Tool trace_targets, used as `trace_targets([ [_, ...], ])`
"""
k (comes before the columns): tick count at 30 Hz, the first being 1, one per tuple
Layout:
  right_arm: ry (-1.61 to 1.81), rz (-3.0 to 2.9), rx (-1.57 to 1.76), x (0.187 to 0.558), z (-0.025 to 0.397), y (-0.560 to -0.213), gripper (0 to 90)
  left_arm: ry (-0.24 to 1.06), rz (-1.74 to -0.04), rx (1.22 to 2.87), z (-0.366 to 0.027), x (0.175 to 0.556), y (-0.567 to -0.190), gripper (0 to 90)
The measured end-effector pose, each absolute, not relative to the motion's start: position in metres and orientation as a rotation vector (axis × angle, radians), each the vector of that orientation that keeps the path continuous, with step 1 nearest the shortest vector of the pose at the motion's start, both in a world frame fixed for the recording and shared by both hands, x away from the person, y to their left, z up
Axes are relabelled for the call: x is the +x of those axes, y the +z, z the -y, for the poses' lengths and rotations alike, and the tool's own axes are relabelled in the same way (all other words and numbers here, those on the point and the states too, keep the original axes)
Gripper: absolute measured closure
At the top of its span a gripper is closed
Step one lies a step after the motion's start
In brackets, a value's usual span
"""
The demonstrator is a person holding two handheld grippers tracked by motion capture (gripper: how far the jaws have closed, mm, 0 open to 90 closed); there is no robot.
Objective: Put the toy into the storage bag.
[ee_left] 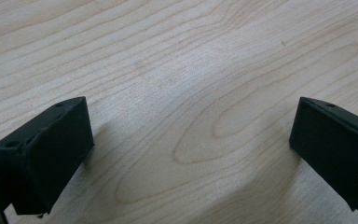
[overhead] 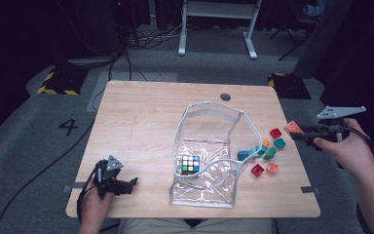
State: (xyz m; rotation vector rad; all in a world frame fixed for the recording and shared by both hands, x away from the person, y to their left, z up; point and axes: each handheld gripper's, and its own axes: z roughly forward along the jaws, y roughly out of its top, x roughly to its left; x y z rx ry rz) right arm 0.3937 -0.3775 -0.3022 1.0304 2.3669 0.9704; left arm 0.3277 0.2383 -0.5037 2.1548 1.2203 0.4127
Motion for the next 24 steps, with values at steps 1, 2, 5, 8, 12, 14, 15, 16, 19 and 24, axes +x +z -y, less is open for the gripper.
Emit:
trace_targets([
  [1, 0.973, -2.367, 1.018, 0.394, 0.376, -0.299, 59.1, 0.412, -1.219, 2.156, -0.238, 0.328, -0.504, 0.0],
  [2, 0.974, -2.368, 1.007, 0.394, 0.374, -0.295, 59.1, 0.411, -1.22, 2.154, -0.238, 0.328, -0.504, 0.0],
  [5, 0.976, -2.378, 0.974, 0.396, 0.362, -0.283, 59.1, 0.413, -1.22, 2.155, -0.238, 0.328, -0.504, 0.0],
  [8, 0.977, -2.387, 0.951, 0.397, 0.355, -0.279, 59.1, 0.412, -1.22, 2.155, -0.238, 0.328, -0.504, 0.0],
  [12, 0.978, -2.411, 0.9, 0.401, 0.339, -0.271, 59.1, 0.412, -1.22, 2.155, -0.238, 0.328, -0.504, 0.0],
  [14, 0.973, -2.43, 0.872, 0.404, 0.331, -0.268, 59.1, 0.413, -1.224, 2.154, -0.238, 0.327, -0.504, 0.0],
  [15, 0.974, -2.436, 0.86, 0.405, 0.326, -0.267, 59.1, 0.417, -1.226, 2.152, -0.238, 0.327, -0.504, 0.0],
  [16, 0.977, -2.444, 0.849, 0.407, 0.322, -0.266, 59.1, 0.417, -1.226, 2.15, -0.238, 0.327, -0.504, 0.0],
  [19, 0.975, -2.467, 0.817, 0.411, 0.308, -0.263, 59.1, 0.418, -1.227, 2.151, -0.238, 0.327, -0.504, 0.0],
  [24, 0.995, -2.499, 0.77, 0.417, 0.286, -0.259, 59.1, 0.418, -1.225, 2.152, -0.238, 0.327, -0.504, 0.0],
])
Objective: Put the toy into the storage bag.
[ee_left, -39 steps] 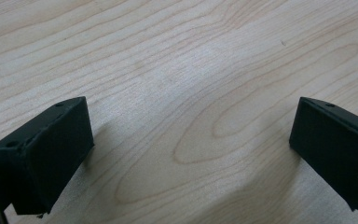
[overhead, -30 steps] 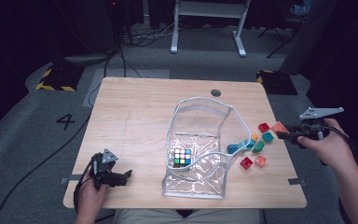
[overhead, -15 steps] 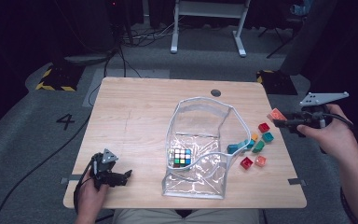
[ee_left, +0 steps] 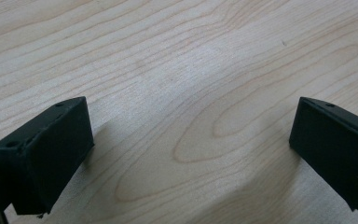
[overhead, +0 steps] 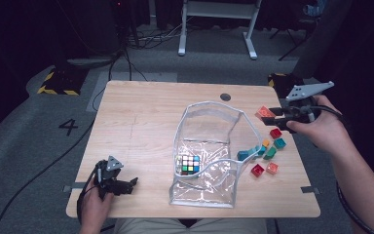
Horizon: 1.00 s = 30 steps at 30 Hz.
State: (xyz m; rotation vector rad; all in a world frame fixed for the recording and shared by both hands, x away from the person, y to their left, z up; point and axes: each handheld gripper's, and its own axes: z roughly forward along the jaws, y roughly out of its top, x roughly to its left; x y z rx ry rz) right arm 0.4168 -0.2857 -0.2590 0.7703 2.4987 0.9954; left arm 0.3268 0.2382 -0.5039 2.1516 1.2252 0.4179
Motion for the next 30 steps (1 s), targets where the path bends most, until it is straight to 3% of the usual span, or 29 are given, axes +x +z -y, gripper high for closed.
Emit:
trace_targets([
  [30, 0.931, -2.673, 0.488, 0.439, 0.156, -0.265, 59.1, 0.419, -1.228, 2.144, -0.238, 0.326, -0.504, 0.0],
])
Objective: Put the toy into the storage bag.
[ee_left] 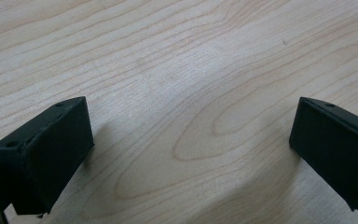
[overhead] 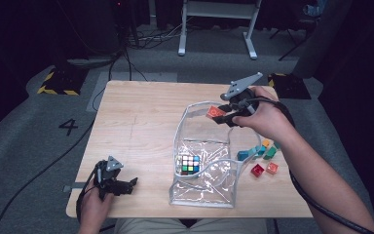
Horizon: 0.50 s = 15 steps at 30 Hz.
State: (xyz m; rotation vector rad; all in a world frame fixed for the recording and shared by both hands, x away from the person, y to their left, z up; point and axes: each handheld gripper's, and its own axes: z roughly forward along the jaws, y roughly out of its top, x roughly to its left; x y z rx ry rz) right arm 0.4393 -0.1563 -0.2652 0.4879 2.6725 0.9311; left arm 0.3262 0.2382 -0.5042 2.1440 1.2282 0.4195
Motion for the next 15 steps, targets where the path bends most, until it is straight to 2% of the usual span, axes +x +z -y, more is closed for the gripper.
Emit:
trace_targets([
  [15, 0.889, -2.757, 0.405, 0.447, 0.106, -0.289, 59.1, 0.418, -1.228, 2.145, -0.238, 0.326, -0.504, 0.0],
])
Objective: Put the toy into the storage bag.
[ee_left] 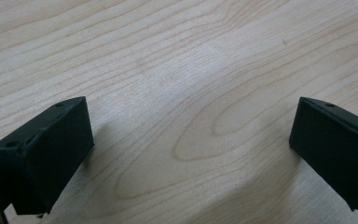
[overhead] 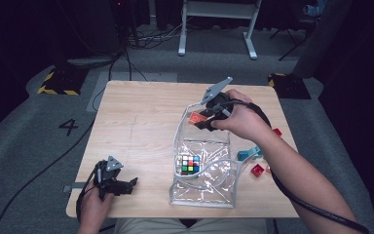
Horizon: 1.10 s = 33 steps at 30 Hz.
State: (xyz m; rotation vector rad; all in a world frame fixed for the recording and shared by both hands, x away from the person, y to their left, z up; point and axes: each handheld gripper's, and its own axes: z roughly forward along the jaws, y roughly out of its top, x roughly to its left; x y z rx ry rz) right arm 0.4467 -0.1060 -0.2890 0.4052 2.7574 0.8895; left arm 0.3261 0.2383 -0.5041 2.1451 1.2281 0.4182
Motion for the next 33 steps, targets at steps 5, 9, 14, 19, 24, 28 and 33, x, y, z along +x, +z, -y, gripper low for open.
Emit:
trace_targets([
  [5, 0.859, -2.776, 0.377, 0.45, 0.096, -0.296, 59.1, 0.419, -1.228, 2.144, -0.238, 0.326, -0.504, 0.0],
  [9, 0.828, -2.789, 0.337, 0.456, 0.087, -0.304, 59.1, 0.418, -1.229, 2.145, -0.238, 0.326, -0.504, 0.0],
  [14, 0.791, -2.798, 0.326, 0.46, 0.083, -0.311, 59.1, 0.418, -1.229, 2.146, -0.238, 0.326, -0.504, 0.0],
  [19, 0.761, -2.811, 0.314, 0.463, 0.082, -0.321, 59.1, 0.415, -1.225, 2.148, -0.238, 0.326, -0.504, 0.0],
  [24, 0.735, -2.831, 0.302, 0.464, 0.077, -0.333, 59.1, 0.418, -1.228, 2.146, -0.238, 0.326, -0.504, 0.0],
  [28, 0.715, -2.848, 0.288, 0.464, 0.073, -0.342, 59.1, 0.418, -1.228, 2.146, -0.238, 0.326, -0.504, 0.0],
  [33, 0.699, -2.85, 0.268, 0.464, 0.066, -0.352, 59.1, 0.419, -1.228, 2.144, -0.238, 0.326, -0.504, 0.0],
])
